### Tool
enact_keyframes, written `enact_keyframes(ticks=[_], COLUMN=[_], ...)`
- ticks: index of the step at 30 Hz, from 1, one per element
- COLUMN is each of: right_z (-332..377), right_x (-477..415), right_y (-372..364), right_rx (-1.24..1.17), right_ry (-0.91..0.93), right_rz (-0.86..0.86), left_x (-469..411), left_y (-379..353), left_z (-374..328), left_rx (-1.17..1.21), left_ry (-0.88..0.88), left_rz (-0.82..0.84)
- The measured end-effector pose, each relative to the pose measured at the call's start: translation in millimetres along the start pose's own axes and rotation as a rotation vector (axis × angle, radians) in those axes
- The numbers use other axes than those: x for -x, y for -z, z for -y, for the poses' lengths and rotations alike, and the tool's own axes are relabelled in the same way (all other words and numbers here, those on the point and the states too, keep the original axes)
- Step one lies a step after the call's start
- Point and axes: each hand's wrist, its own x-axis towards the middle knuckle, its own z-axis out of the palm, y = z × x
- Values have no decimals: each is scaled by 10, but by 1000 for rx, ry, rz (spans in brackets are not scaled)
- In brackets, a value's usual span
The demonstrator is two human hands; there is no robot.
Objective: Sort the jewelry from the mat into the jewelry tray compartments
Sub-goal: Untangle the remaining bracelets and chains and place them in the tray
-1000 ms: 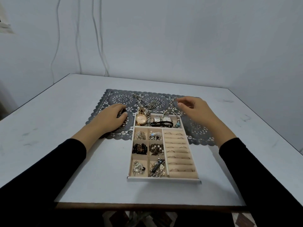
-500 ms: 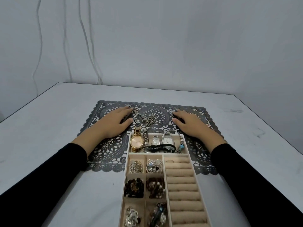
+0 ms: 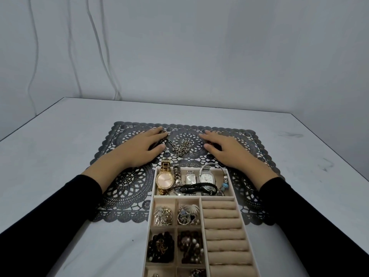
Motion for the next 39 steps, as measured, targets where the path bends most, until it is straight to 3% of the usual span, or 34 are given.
enact_keyframes(ticks=[8,14,19,25,34,39], right_z=[134,26,9,57,-5,121], right_x=[-175,-145,-94,-116,-140,-250], right_y=[-80,-46,4,-83,-28,-68], right_rx=[-94,-55,-52,-69,-125,-166], right_ry=[158,68,40,122,53,85], right_rz=[98,-36,-143,5,-173,-195], left_x=[-61,-66,-3,54,83,13], left_y=[-16,-55,4,19,-4,-43], left_z=[13,43,-11,-61,-74,-136], left_rx=[-15,22,117,188,242,226], left_ry=[12,17,-96,-172,-103,-44], left_rz=[2,-57,-206,-257,-205,-266])
